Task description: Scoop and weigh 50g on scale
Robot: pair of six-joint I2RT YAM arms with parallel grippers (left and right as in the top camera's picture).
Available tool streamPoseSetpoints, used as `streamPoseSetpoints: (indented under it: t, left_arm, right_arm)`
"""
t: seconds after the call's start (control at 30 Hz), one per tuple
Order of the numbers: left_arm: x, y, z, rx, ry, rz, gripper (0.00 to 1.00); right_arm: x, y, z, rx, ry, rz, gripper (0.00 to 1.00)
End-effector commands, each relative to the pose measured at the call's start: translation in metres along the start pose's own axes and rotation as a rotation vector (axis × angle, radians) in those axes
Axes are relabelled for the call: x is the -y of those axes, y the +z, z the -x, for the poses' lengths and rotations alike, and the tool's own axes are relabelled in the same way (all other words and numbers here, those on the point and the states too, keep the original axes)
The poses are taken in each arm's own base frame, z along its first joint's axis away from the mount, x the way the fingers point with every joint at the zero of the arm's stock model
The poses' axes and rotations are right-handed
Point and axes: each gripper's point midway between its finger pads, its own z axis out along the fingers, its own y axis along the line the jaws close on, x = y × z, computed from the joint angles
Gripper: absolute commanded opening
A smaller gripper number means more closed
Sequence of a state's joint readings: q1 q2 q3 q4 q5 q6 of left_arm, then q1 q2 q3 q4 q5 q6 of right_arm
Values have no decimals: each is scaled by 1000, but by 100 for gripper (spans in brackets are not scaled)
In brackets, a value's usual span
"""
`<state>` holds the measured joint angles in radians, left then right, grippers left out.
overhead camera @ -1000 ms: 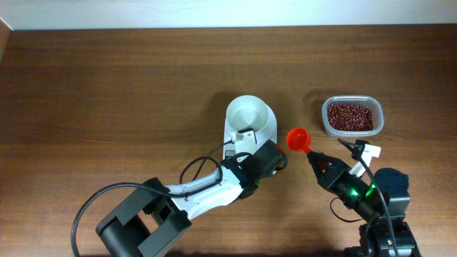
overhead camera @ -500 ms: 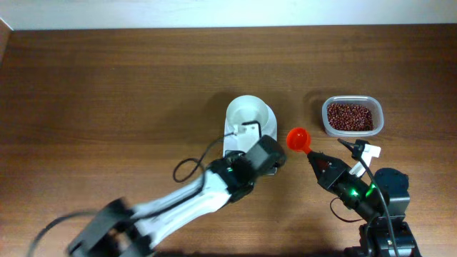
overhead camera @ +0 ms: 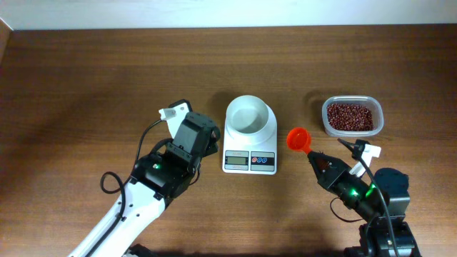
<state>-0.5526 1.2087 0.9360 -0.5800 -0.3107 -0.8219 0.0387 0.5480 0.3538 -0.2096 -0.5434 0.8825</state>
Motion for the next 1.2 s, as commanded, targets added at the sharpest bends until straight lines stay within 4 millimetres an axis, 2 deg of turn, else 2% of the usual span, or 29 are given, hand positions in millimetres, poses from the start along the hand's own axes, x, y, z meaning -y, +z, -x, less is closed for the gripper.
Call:
streamPoseSetpoints:
  t: [0.0,0.13,0.27,0.37,0.43,0.47,0.5,0.53,0.57,0.6,0.67,0.93,1.17]
  left_arm:
    - [7,3,-11,-37,40,-14,0]
    - [34,14,-63,-155,143,-37,0]
    - [46,28,-110,-231,137,-2,0]
    - [55,41,-131,-267,155,-9,0]
    - [64,46,-139,-300,148,-45,2]
    - [68,47,-142,-313,144,-61,23]
    - [69,48,-144,-319,142,-67,38]
    - [71,49,-144,-316,141,-73,41]
    - [72,52,-141,-297,139,-71,17]
    - [72,55,-140,-281,138,-66,0]
    - [74,62,-141,-270,137,-64,0]
    - [75,106,-167,-283,146,-45,0]
    - [78,109,-168,-275,142,-53,0]
  right_arm:
    - [-1,-1,4,15,-16,-1,4]
    - [2,1,3,6,-8,-12,4]
    - [8,5,1,-11,12,-32,4]
    - [15,7,-2,-31,33,-55,4]
    - [20,7,-7,-46,114,-80,4]
    - [22,7,-9,-52,139,-88,4]
    - [24,7,-10,-57,145,-94,4]
    - [24,7,-10,-57,145,-95,4]
    - [24,7,-10,-57,144,-95,4]
    - [24,7,-10,-57,144,-95,4]
    - [24,7,-10,-57,141,-94,4]
    - [24,7,-10,-57,141,-94,4]
    - [24,7,-10,-58,142,-96,4]
